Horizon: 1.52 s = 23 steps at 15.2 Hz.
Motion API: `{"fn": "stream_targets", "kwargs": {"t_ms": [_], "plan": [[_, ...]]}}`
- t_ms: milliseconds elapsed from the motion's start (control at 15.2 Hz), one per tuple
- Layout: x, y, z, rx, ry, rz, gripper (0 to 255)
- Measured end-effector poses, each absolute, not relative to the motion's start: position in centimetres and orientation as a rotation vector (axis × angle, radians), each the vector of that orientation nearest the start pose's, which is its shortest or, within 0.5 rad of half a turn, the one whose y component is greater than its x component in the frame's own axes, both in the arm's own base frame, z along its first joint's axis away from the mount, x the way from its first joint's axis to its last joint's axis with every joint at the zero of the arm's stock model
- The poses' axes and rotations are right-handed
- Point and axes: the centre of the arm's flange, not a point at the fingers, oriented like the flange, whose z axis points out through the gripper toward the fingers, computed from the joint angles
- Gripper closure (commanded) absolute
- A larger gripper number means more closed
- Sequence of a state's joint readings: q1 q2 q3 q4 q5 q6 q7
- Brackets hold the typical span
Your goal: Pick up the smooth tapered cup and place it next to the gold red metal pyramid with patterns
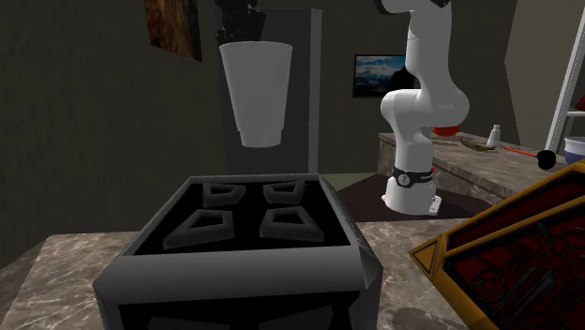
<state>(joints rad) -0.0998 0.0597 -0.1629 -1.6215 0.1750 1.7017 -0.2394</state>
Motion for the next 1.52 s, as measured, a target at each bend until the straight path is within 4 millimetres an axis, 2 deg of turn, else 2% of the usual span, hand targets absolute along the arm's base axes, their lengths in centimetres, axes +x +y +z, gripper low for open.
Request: {"fn": "stream_targets", "kwargs": {"t_ms": [1518], "plan": [[56.8,-13.3,70.1,-2.986,0.066,-0.092,255]]}}
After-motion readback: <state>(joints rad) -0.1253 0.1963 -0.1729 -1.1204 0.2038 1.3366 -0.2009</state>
